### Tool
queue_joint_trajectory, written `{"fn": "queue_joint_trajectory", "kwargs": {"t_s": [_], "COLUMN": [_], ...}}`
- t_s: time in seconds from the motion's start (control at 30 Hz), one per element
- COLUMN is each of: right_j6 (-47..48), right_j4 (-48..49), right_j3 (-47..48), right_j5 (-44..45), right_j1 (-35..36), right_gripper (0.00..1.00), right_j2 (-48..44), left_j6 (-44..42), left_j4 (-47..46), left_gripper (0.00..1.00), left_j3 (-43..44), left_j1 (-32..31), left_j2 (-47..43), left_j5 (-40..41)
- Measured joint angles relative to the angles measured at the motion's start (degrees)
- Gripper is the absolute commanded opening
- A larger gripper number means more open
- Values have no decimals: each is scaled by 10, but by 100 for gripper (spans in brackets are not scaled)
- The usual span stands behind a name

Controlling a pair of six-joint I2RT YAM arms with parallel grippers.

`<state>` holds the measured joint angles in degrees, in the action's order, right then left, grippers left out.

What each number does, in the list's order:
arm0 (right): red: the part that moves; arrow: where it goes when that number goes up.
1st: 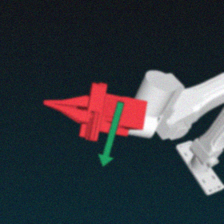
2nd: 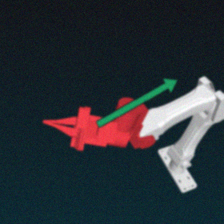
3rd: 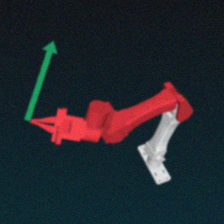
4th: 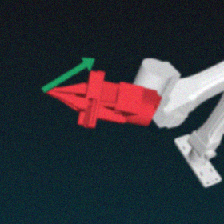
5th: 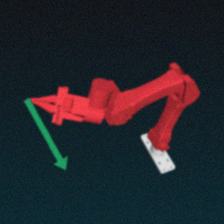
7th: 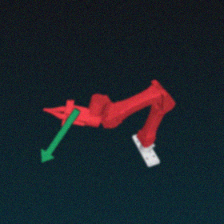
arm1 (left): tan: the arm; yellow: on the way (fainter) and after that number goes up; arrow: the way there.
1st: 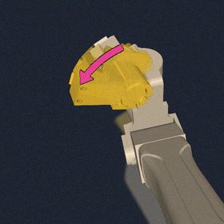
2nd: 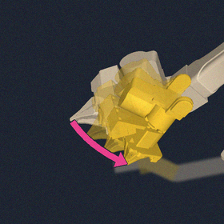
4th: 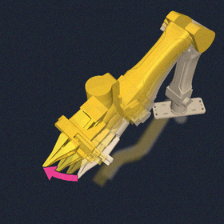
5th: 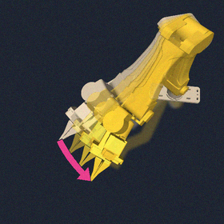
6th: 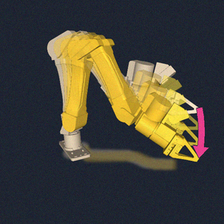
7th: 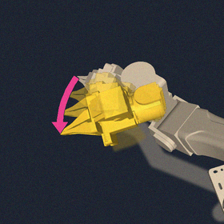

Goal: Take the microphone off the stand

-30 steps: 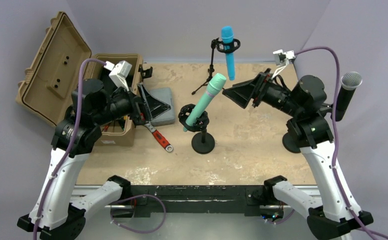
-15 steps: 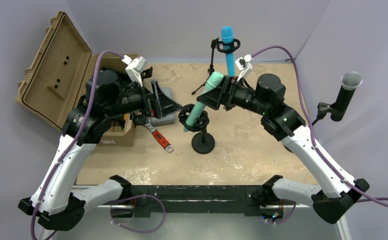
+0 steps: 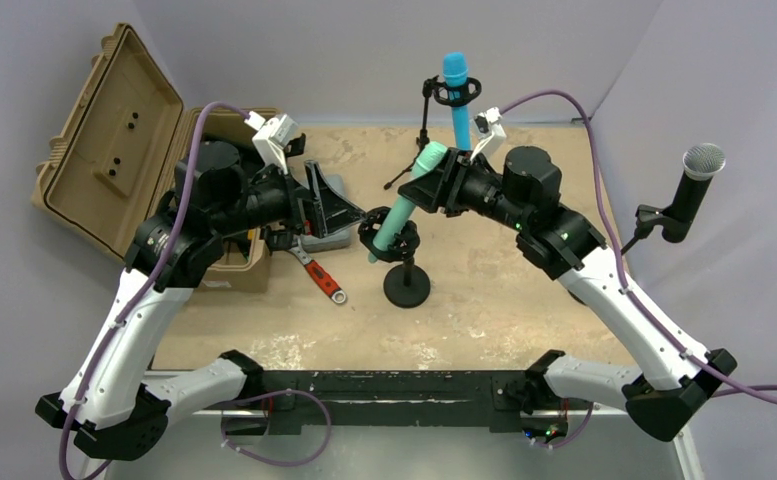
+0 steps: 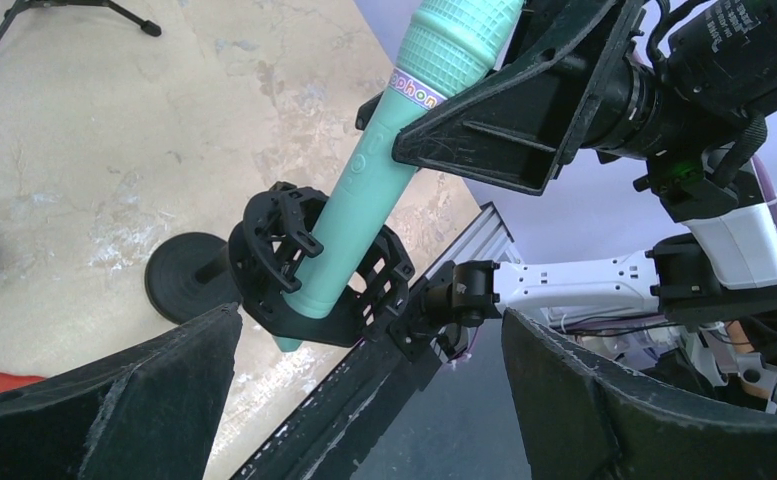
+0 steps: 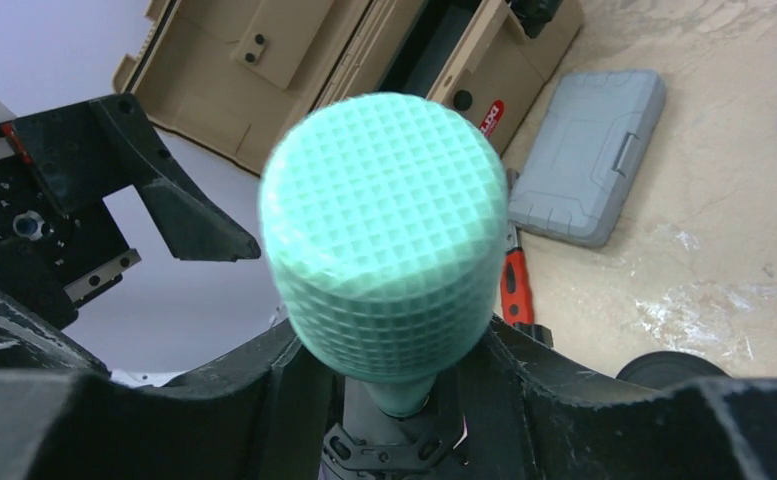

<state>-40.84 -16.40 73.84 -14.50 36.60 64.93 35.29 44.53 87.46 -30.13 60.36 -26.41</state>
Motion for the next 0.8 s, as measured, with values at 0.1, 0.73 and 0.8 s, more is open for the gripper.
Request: {"fn": "queue_joint_trajectory", "kwargs": {"t_s": [0.1, 0.73, 0.8], "right_j6": [10, 125, 141], "right_j4": [-22, -169, -184], "right_j3": [25, 298, 298], "right_j5": [17, 224, 277], "right_j1": [1, 2, 2], "right_gripper": [37, 18, 17], "right_j2": [7, 33, 16], "left_j6": [-1, -4, -4], "left_j4": [3, 10, 10], "left_gripper": [100, 99, 99], "left_j3": [0, 2, 2], "left_j1": [0, 0, 0], "left_j2": [0, -3, -5], "left_j5": [5, 42, 50]}}
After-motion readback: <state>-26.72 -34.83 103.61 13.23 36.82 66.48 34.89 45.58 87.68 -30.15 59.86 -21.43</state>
